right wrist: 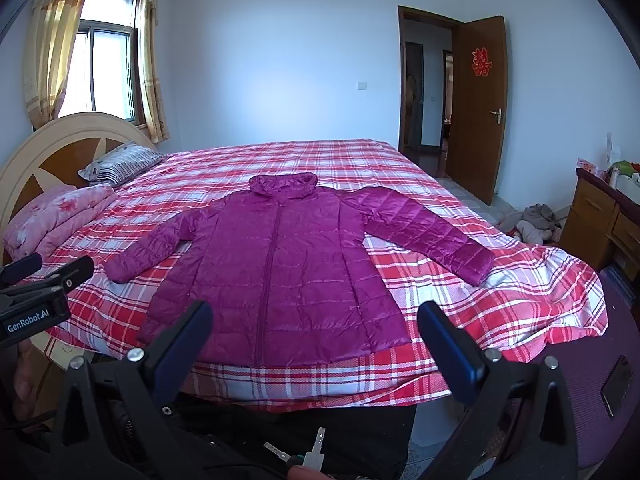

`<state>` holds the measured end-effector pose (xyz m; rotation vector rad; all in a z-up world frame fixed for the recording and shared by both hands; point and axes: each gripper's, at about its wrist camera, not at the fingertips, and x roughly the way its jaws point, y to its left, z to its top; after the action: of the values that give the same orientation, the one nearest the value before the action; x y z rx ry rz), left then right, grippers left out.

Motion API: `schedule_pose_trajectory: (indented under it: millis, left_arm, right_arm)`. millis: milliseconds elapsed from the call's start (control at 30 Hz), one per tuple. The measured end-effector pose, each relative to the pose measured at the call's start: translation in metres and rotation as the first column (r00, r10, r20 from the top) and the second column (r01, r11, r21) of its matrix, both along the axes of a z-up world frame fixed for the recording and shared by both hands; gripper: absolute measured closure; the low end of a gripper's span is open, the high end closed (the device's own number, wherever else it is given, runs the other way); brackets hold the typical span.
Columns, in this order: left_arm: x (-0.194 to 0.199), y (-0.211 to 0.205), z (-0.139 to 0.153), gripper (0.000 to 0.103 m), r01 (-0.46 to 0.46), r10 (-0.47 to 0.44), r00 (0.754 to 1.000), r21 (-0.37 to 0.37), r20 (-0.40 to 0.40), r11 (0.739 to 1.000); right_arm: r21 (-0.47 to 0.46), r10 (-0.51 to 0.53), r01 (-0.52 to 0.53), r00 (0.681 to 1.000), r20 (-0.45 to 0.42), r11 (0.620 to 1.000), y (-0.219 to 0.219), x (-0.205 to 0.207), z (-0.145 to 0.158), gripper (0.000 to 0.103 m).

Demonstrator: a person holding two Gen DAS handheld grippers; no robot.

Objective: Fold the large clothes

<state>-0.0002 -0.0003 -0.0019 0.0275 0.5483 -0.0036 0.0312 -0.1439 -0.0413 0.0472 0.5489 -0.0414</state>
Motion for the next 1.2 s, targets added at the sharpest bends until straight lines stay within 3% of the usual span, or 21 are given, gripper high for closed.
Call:
schedule_pose_trajectory:
  millis: [1200]
  left_arm:
    - [0.0005,-0.0039,-0.0020,0.001,0.009,-0.009,1.000,-0.007,-0.005,1.000]
  right_arm:
    - [0.010,0.004,-0.004,1.000,-0.002,1.000,0.0002,0.0003,-0.0007,0.000]
